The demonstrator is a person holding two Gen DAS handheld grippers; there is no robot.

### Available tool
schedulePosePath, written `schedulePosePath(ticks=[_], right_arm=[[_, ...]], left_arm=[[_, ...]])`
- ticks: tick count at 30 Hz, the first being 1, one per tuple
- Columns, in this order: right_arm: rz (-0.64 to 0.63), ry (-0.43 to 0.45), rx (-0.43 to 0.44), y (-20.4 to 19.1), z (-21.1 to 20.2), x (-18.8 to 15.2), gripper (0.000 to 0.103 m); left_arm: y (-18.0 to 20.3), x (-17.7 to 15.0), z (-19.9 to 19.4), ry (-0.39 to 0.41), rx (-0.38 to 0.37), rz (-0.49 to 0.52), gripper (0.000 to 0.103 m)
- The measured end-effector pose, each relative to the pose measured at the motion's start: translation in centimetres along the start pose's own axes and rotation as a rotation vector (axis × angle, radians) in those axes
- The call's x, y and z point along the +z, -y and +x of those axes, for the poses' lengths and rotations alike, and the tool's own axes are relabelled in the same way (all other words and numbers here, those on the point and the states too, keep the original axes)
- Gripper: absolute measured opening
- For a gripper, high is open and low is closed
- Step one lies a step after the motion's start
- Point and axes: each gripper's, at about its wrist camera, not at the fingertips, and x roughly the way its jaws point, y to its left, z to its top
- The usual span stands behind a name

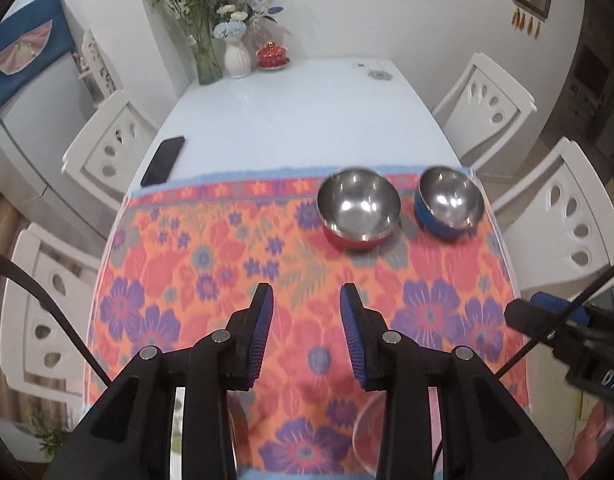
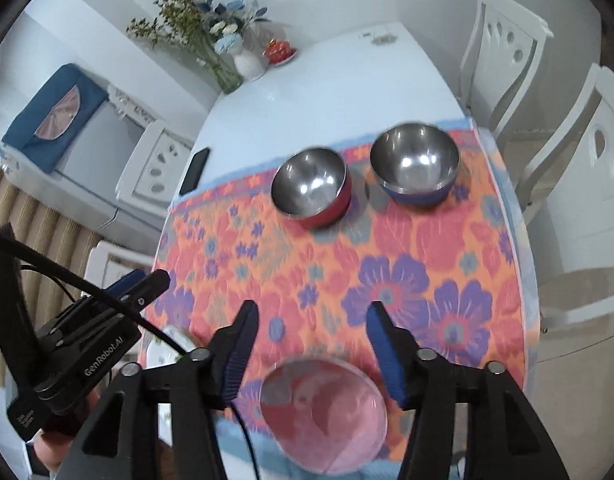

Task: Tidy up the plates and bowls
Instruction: 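Grasp the rim of the red-bottomed steel bowl with both grippers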

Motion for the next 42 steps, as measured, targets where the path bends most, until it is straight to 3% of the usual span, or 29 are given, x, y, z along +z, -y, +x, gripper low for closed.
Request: schedulePosePath(ticks=[5,11,21,27,33,42], right_arm=[[0.026,0.0,-0.04,-0.6,2.2,2.6,0.055],[0.065,-0.038,-0.089,-0.8,7.0,5.2,0.055],[0.123,-0.102,-0.122,0.4,14.2,7.9,0.055],[0.159,-0.117,-0.127,1.6,17.4,9.3,0.055],[0.174,-0.121,-0.14,2.5,19.7,10.7,0.055],[0.19,-0.157,-0.16,3.5,22.9,11.8,0.032]], left_arm=[[0.0,2.3,1.3,0.019,0.011,0.05,0.032],[-0.5,4.7,4.3,0.006,-0.035,0.071,0.032],[-1.3,7.4,11.6,-0.063,-0.096,0.055,0.032],[-1.8,8.8,16.9,-0.125,-0.273,-0.01,0.032],[-1.3,9.9,21.1,-0.178,-0.339,-0.035,0.032],[-0.4,9.6,24.3,-0.237,-0.445,-0.037,0.027]])
